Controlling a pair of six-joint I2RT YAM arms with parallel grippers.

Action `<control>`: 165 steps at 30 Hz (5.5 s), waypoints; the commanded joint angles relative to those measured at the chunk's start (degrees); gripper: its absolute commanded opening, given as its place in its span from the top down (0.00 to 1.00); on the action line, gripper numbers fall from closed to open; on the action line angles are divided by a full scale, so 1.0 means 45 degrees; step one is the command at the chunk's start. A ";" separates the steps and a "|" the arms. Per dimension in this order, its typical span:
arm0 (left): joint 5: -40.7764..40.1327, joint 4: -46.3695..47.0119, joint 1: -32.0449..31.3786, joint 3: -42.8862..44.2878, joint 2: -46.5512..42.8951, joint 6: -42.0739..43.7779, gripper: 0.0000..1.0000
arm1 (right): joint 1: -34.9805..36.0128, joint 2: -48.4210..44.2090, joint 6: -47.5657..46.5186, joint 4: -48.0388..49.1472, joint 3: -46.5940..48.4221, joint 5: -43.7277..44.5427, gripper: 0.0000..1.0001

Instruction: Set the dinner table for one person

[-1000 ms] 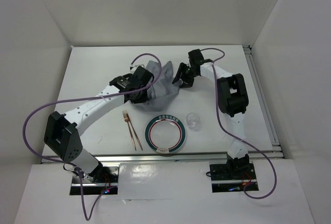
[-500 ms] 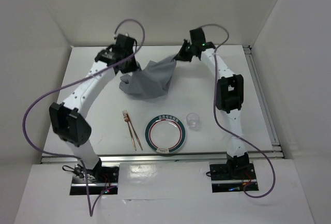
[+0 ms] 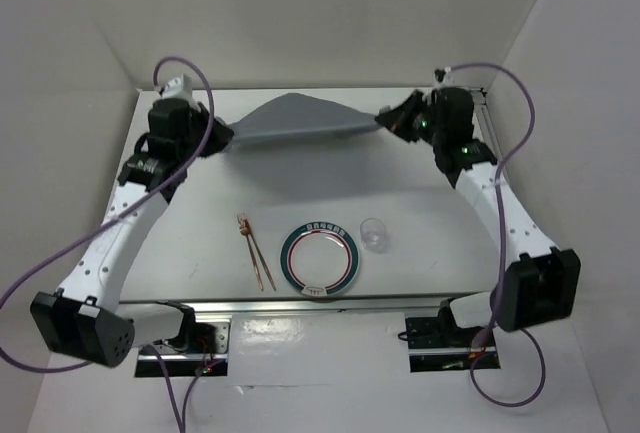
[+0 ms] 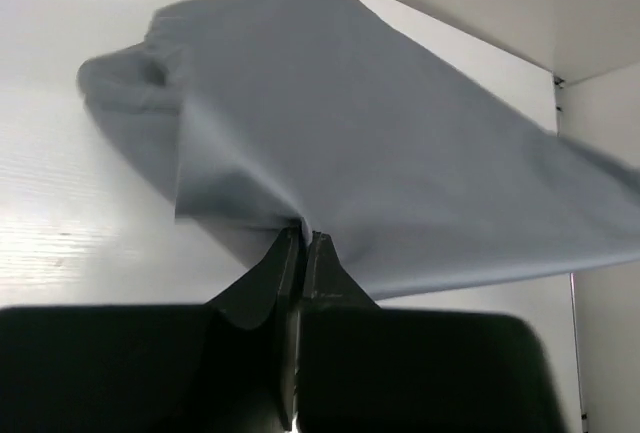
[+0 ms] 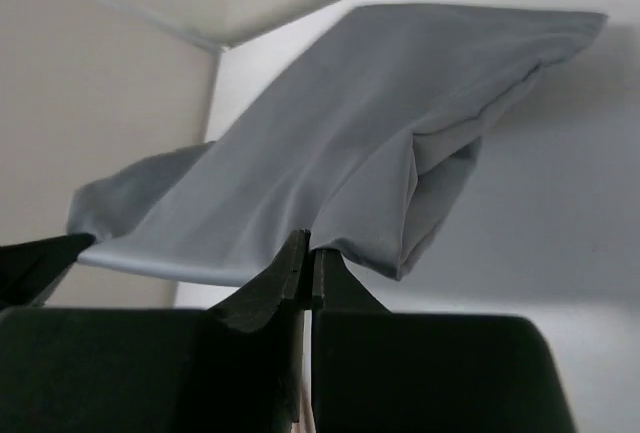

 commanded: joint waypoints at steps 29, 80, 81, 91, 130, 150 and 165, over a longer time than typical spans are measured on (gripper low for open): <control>0.1865 -0.2846 0.2112 -0.3734 0.3664 0.0053 0.28 | -0.1234 0.1273 -0.1960 -0.3493 -0.4244 0.0729 0.14; 0.5440 -0.4169 0.2409 0.5535 0.7441 0.1420 1.00 | -0.2053 0.5175 0.2711 -0.0813 0.2526 -0.1203 1.00; 0.5579 -0.4579 0.2407 0.6953 0.8111 0.1423 1.00 | -0.2056 0.5546 0.2516 -0.1029 0.2552 -0.1320 1.00; 0.7786 -0.2377 0.2935 0.9959 0.7866 0.0739 1.00 | -0.2136 0.5805 0.0235 -0.1282 0.7418 -0.3663 1.00; 0.4369 -0.3938 0.3812 0.6225 0.6418 0.1657 1.00 | 0.8686 0.9905 -0.6861 -0.5328 0.4251 0.5414 0.42; 0.7317 -0.3020 0.3931 0.7786 0.5717 0.1032 1.00 | 0.4624 0.7702 -0.8324 -0.6929 1.1380 0.5749 1.00; 0.7027 -0.3372 0.4282 0.8334 0.0541 0.1031 1.00 | 0.5014 -0.0267 -0.7370 -0.5347 0.8372 0.6413 1.00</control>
